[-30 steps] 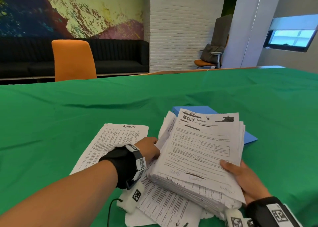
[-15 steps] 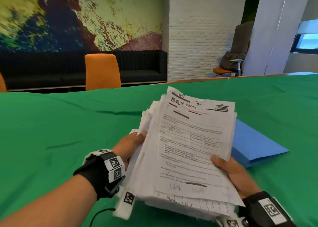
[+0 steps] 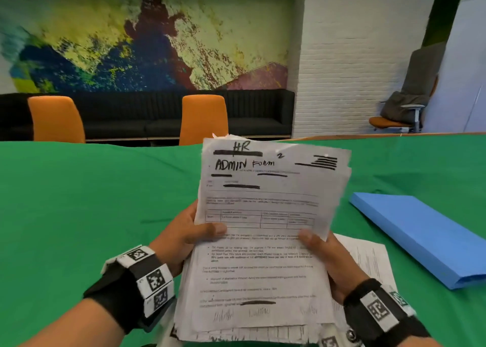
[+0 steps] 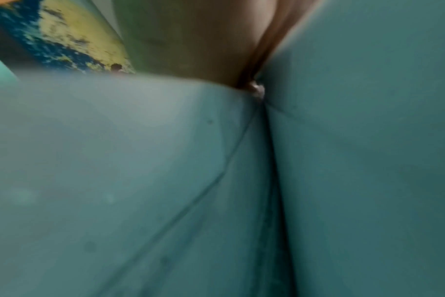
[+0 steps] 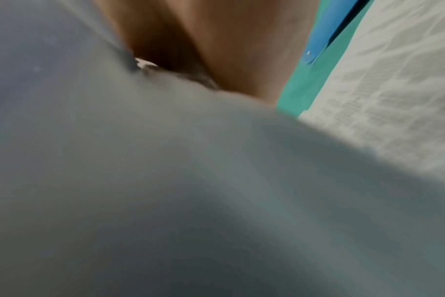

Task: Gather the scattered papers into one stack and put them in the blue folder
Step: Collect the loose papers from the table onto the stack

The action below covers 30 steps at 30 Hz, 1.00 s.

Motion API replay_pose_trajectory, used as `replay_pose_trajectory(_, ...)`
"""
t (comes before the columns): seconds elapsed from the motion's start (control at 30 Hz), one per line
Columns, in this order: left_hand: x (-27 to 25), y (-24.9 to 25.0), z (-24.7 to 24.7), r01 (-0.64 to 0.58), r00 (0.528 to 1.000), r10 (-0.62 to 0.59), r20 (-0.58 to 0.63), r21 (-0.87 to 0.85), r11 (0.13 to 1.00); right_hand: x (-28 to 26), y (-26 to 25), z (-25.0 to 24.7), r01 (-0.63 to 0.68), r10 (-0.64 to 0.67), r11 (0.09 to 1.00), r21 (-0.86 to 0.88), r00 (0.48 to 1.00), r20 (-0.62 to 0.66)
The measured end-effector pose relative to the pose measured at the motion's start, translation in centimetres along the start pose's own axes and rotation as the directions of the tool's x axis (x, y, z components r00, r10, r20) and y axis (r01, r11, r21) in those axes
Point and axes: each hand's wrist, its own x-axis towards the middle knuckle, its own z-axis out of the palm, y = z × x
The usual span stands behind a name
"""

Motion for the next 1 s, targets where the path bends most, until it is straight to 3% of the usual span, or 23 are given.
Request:
replay_pose_trajectory(0.13,-1.2,-0.3,-2.4,-0.049,0.997,0.056,-0.046,0.142,0.989,0.7,0.1,2.5,0.121,-0.120,0.986,-0.118,0.993,0.016)
replay_pose_trajectory(0.23,-1.5,-1.4,-4.1,-0.005,0.982,0.064,-0.180,0.307,0.952,1.0,0.5,4.5,0.146,-0.151,0.956,-0.253,0.989,0.000)
replay_pose_trajectory(0.33,-1.8,-2.4,-5.2,0.029,0.952,0.075,-0.296,0.332,0.943,1.1,0.7,6.7,0.175,-0.183,0.909,-0.378,0.983,0.017)
replay_pose_trajectory(0.5,-1.9,-0.7,-5.2,-0.117,0.864,0.279,-0.419,0.373,0.920,1.0,0.1,9.6,0.322,-0.314,0.840,-0.437,0.945,0.091)
replay_pose_trajectory(0.6,-2.5,-0.6,-5.0,-0.119,0.862,0.288,-0.417,0.386,0.915,0.9,0.6,9.4,0.297,-0.289,0.874,-0.384,0.954,0.080)
replay_pose_trajectory(0.73,-4.1,-2.5,-5.0,-0.045,0.906,0.159,-0.392,0.284,0.958,0.2,3.0,7.9,0.211,-0.204,0.911,-0.355,0.977,0.056)
replay_pose_trajectory(0.87,-4.7,-2.2,-5.3,-0.171,0.876,0.273,-0.397,0.274,0.946,0.3,3.8,7.2,0.217,-0.214,0.917,-0.333,0.976,0.048)
replay_pose_trajectory(1.0,-5.0,-0.5,-5.7,-0.343,0.837,0.440,-0.325,0.315,0.885,0.7,2.5,7.6,0.296,-0.297,0.909,-0.292,0.954,0.043)
